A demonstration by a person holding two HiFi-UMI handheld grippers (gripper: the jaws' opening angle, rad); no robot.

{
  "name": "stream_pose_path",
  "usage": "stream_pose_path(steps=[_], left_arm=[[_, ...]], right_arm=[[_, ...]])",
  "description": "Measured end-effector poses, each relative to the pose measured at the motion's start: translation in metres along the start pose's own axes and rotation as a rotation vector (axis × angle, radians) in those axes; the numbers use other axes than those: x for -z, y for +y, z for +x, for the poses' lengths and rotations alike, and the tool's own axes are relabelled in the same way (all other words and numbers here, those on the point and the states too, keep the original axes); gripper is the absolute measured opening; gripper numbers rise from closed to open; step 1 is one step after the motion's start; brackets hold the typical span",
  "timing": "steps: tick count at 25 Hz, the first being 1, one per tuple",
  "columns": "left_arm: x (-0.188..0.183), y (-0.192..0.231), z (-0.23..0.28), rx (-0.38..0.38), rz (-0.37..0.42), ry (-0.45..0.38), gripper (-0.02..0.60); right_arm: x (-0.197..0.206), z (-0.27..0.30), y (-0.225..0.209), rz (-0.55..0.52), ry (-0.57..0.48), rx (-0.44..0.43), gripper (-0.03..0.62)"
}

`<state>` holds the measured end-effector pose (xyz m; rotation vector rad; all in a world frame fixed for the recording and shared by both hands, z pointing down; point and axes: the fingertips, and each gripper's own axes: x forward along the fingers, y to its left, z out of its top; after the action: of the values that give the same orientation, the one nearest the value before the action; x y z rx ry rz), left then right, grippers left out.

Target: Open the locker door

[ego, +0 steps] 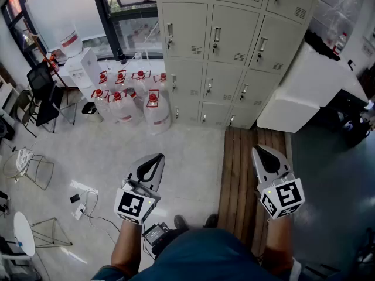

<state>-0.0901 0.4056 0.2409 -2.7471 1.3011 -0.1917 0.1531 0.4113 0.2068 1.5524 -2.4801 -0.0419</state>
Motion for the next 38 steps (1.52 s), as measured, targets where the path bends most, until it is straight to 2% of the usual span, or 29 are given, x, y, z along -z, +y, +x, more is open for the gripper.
stream_pose_path(steps=[3, 14, 28, 38], left_arm=[[-0.002, 0.002, 0.004, 0.003, -0.021, -0.011, 0.017], [0.008, 0.02, 0.003, 0.02, -0.017, -0.005, 0.017], [0.021, 0.066, -0.023, 0.078, -0.013, -0.033, 0.017], [0.02, 0.092, -0.021, 0.059, -0.032, -0.046, 0.017]], right_arm=[[0.0, 0.006, 0.0, -0.003, -0.001, 0.0, 0.035], [0.001, 0.022, 0.011, -0.004, 0.01, 0.013, 0.035], [-0.015, 0.048, 0.062, 0.039, -0.041, 0.037, 0.037], [-0.021, 0.077, 0.06, 0.059, -0.044, 0.043, 0.037]])
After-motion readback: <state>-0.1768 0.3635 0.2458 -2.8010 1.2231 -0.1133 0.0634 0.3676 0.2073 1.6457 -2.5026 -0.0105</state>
